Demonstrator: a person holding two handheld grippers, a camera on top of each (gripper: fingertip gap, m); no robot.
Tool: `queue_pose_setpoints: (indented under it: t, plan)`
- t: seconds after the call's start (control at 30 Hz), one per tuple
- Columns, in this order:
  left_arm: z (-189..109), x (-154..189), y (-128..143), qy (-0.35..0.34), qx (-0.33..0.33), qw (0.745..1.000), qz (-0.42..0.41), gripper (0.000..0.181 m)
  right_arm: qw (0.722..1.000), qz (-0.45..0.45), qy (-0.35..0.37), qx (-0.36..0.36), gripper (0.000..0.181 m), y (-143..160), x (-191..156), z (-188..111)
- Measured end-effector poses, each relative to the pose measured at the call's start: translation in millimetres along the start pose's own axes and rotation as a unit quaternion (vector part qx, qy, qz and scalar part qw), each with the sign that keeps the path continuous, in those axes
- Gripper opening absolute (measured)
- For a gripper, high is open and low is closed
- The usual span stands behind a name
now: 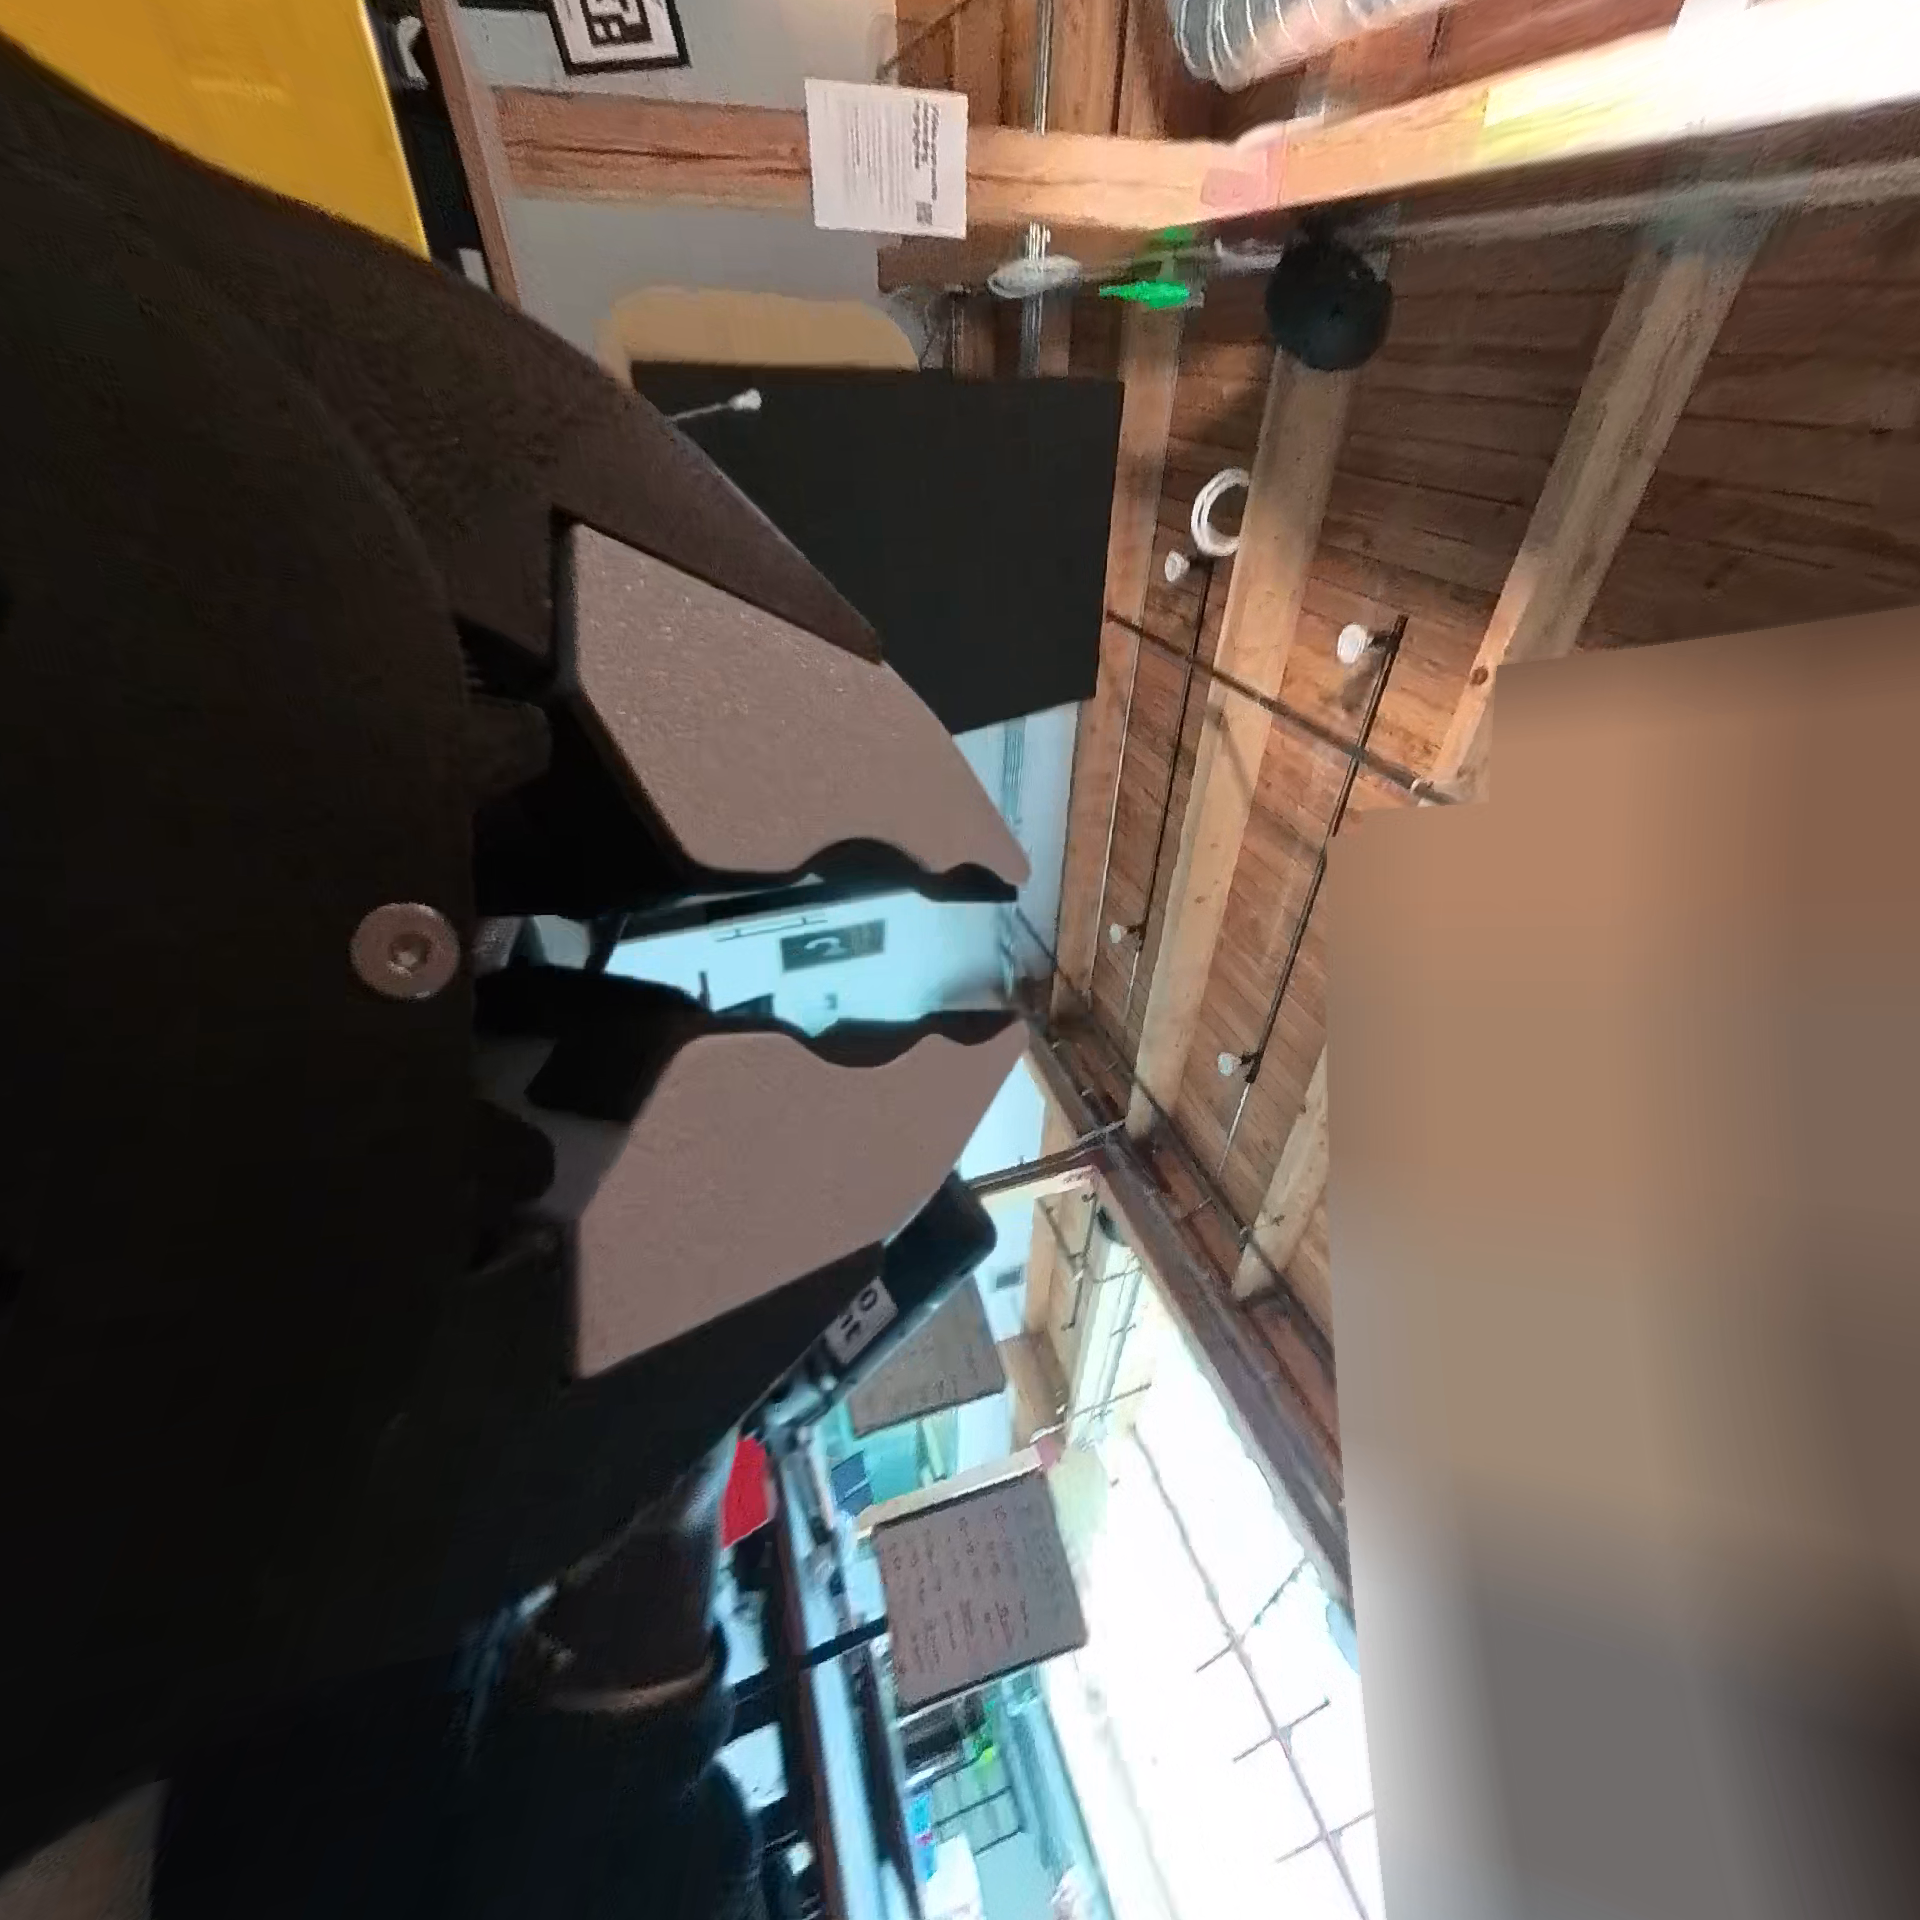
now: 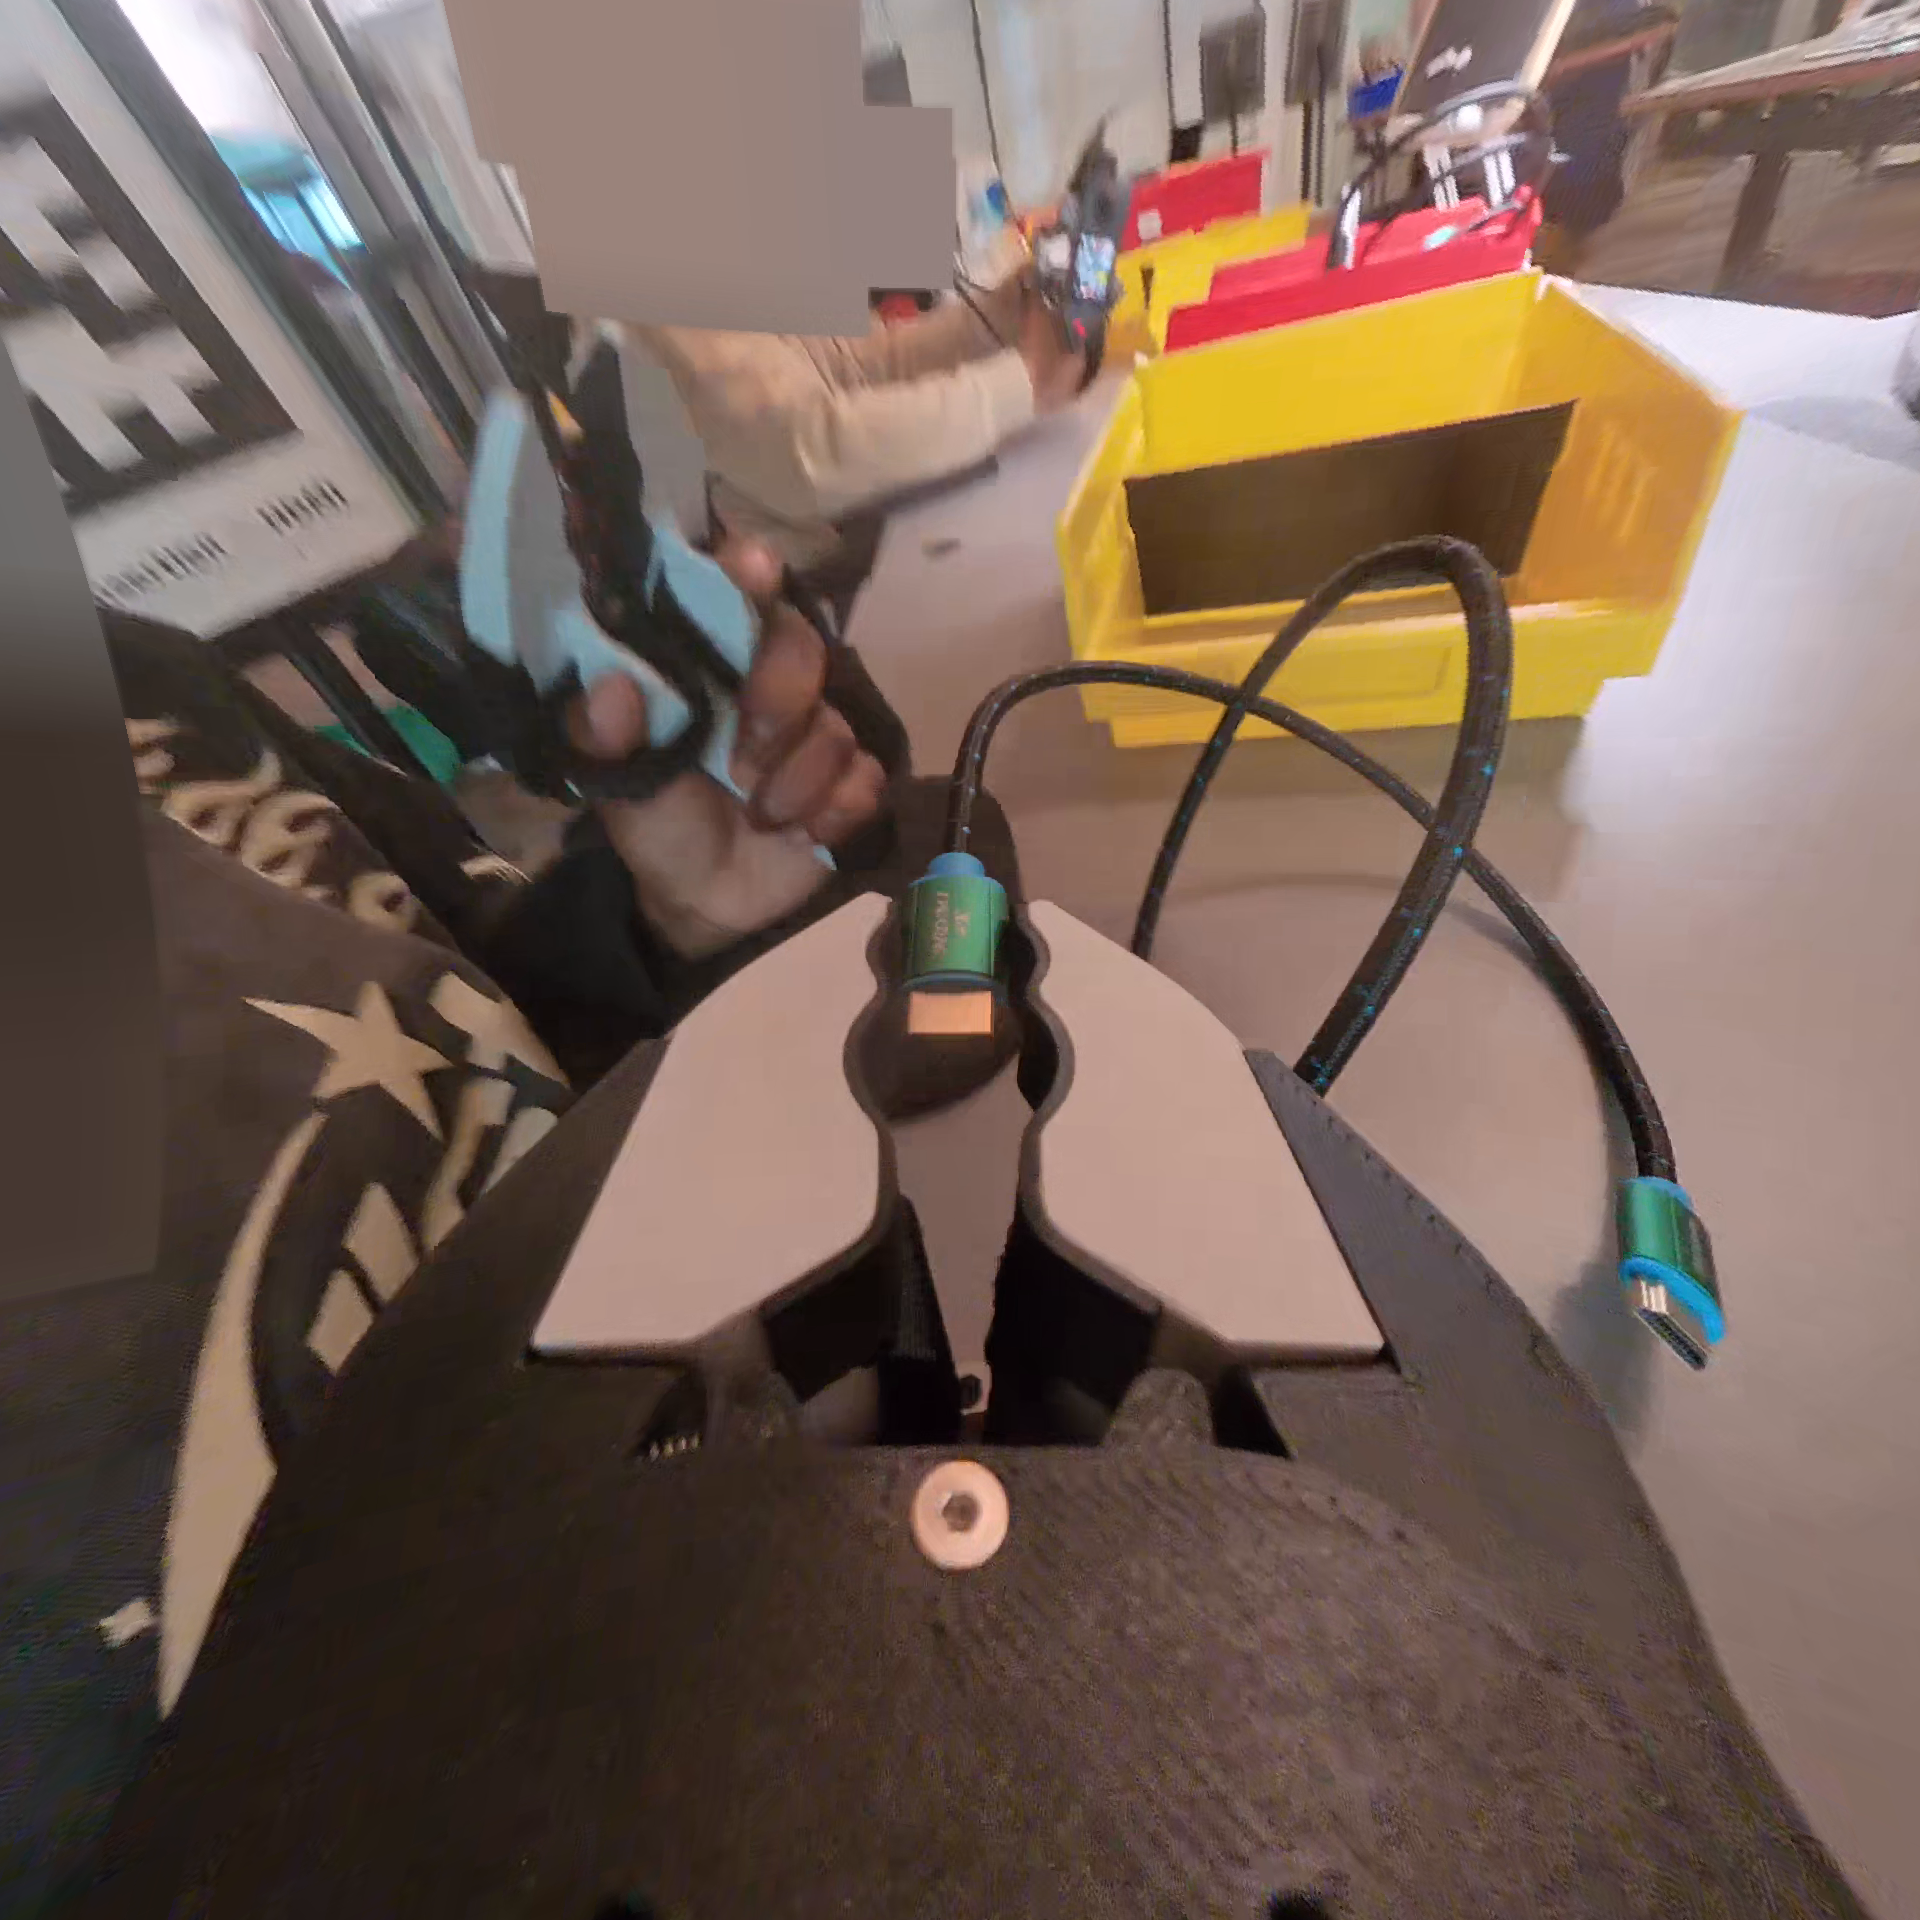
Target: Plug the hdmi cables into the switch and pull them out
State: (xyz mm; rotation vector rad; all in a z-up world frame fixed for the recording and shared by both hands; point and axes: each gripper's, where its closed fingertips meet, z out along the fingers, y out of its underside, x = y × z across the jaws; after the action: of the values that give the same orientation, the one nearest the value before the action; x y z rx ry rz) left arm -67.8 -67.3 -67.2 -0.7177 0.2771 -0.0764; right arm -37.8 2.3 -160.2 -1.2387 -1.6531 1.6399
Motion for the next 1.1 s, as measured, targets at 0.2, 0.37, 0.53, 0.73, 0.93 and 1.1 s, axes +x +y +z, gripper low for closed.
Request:
queue_pose_setpoints:
  t: [0.2, 0.37, 0.53, 0.73, 0.93, 1.1]
  plan:
    - [-13, 35, 110, 0.156, -0.336, 0.875, 0.313, 0.054, 1.000, 0.011, -0.013, 0.008, 0.019, -2, -1, -7]
    - [-19, 22, 127, 0.129, -0.370, 0.839, 0.378, 0.013, 1.000, -0.009, -0.020, -0.016, 0.019, 6, -7, -3]
    - [-21, 28, 125, 0.151, -0.359, 0.844, 0.368, 0.006, 0.964, -0.267, 0.014, -0.006, 0.051, -4, -24, -11]
    - [-21, 39, 125, 0.189, -0.339, 0.849, 0.358, 0.006, 0.761, -0.620, 0.185, -0.049, 0.040, 0, -17, -12]
    - [-21, 44, 124, 0.202, -0.331, 0.849, 0.357, 0.006, 0.768, -0.616, 0.164, -0.061, 0.016, 8, -16, -9]
    - [1, 25, 76, 0.095, -0.218, 0.919, 0.314, 0.032, 0.787, -0.586, 0.193, -0.018, 0.012, -16, -16, -11]
